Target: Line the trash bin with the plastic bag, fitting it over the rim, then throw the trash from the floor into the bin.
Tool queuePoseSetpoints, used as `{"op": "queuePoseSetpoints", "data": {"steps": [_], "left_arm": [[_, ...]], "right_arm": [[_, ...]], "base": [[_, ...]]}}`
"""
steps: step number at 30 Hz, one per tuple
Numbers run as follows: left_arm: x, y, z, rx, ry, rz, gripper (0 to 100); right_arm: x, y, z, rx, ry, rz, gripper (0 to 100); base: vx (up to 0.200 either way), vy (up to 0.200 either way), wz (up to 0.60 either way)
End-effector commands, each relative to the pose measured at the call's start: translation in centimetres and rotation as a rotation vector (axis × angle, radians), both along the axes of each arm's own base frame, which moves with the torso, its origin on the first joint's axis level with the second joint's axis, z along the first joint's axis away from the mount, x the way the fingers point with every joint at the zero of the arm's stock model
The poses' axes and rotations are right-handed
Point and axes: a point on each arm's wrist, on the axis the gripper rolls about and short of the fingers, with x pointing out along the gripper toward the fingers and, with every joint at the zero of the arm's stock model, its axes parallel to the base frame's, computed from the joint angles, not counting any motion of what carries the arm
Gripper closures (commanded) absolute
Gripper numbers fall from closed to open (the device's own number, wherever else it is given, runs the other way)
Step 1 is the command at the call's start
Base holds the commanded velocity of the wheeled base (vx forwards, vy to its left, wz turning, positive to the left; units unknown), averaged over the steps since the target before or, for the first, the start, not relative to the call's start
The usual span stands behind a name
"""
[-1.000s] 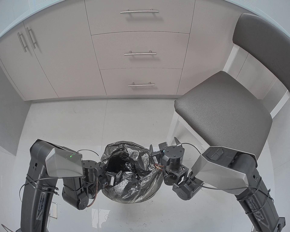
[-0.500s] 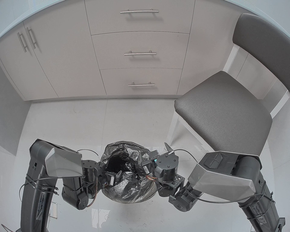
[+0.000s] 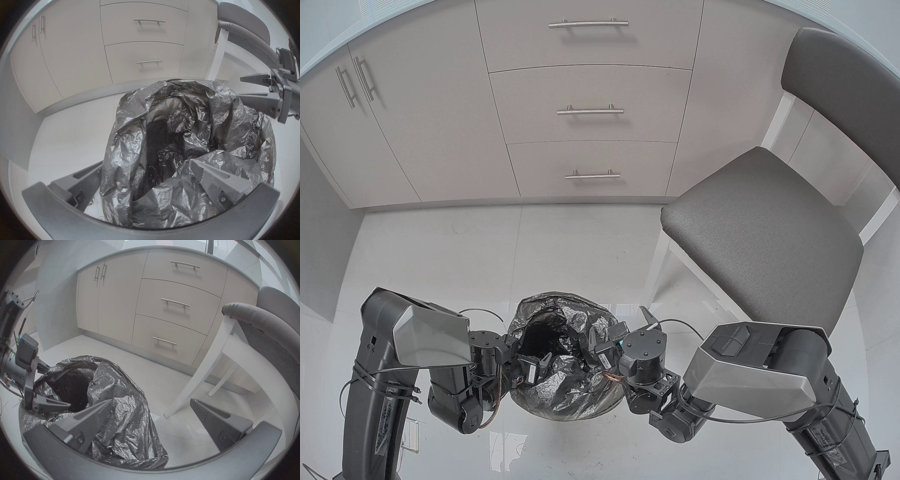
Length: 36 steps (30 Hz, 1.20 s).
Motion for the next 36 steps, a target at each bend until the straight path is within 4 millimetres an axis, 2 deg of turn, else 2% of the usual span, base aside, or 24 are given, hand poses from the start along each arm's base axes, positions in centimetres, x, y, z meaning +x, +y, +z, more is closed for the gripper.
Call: {"op": "queuePoseSetpoints", "data": {"steps": [1,5,9,23,28,33,36], "left_arm": [[0.0,0.1,-0.1,0.000,0.002,0.001,0],[0.1,0.0,0.0,-0.001,-0.001,0.001,0],[0.1,-0.1,0.0,-0.010,-0.002,0.002,0],[0.1,-0.1,0.1,-0.012,-0.004,0.003,0],[0.1,-0.1,0.1,-0.012,-0.003,0.003,0],[0.1,-0.1,0.0,-0.012,-0.003,0.001,0],[0.1,-0.1,0.0,-0.012,-0.001,0.000,0]], "right_arm": [[-0.4,0.3,-0.4,-0.007,0.007,0.009,0],[-1.0,0.8,-0.5,-0.008,0.008,0.029,0],[-2.0,1.4,-1.7,-0.028,0.027,0.052,0],[-2.2,1.6,-3.0,-0.046,0.045,0.060,0],[-0.5,0.8,-2.7,-0.027,0.025,0.009,0],[0.7,-0.1,-0.9,-0.001,-0.002,-0.026,0],[1.4,-0.8,-0.7,0.002,-0.006,-0.046,0]], "base": [[0.000,0.000,0.00],[0.000,0.000,0.00],[0.000,0.000,0.00],[0.000,0.000,0.00],[0.000,0.000,0.00],[0.000,0.000,0.00],[0.000,0.000,0.00]]}}
